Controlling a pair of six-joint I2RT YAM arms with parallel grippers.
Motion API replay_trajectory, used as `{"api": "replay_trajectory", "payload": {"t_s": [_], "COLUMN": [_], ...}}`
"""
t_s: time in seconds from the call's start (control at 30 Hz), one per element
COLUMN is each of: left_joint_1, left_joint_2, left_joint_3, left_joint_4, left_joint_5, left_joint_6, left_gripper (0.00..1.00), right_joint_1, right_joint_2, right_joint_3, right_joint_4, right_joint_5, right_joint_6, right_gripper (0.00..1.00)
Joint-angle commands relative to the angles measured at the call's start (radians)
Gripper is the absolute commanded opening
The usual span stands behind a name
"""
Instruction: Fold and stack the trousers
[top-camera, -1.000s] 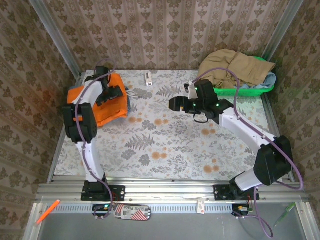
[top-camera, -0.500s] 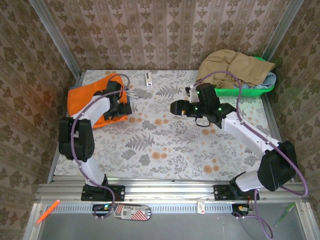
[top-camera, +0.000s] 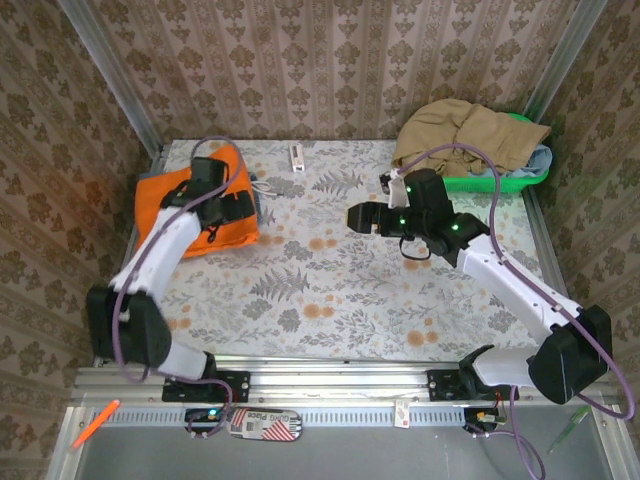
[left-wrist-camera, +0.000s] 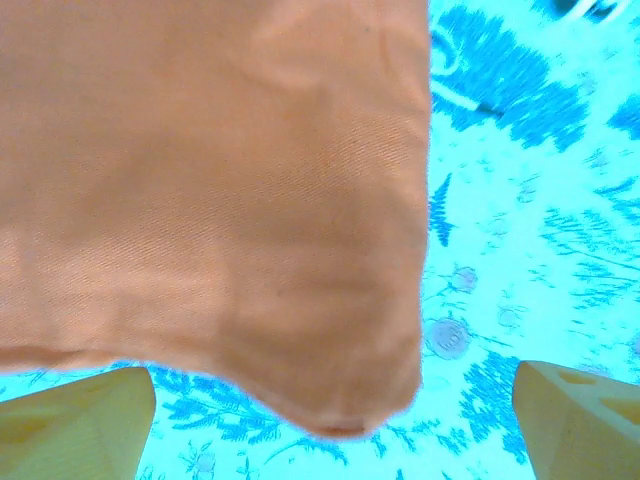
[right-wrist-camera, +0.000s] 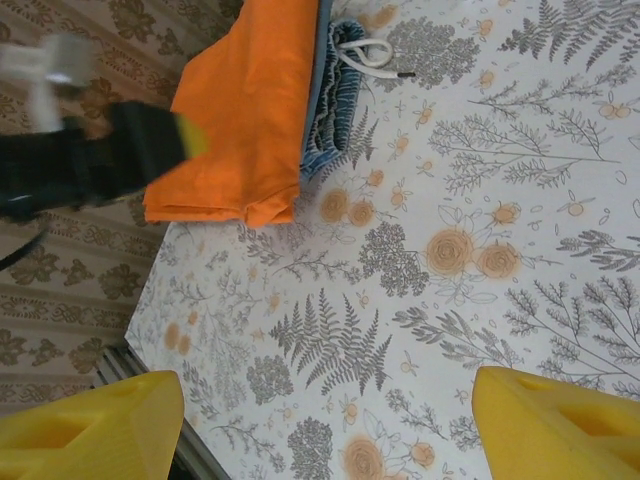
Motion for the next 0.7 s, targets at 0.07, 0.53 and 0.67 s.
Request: {"api": "replay_trajectory", "payload": {"t_s": [0.07,0.53,0.67], "left_joint_1": [-0.018,0.274,0.304], "left_joint_2": [-0.197,0.037,0.252], "left_joint_3": [-0.343,-0.462,-0.328], "left_joint_4": [-0.023,0.633,0.585], "left_joint_5": [-0.075,0.1,0.115], "left_joint_6": [-0.254,-0.217,-0.201], "left_gripper": [0.86,0.94,0.92], "right_joint_1": [0.006,0.005,-0.005], "right_joint_2": [-0.031,-0.114,-0.149], "right_joint_3": [-0.052,-0.172,-0.194], "right_joint_4": [-0.03,-0.027,-0.061], "right_joint_5": [0.02,-0.008,0.008], "right_joint_6": [-0.023,-0.022,-0.038], "right_gripper": [0.78,0.78,0.78]}}
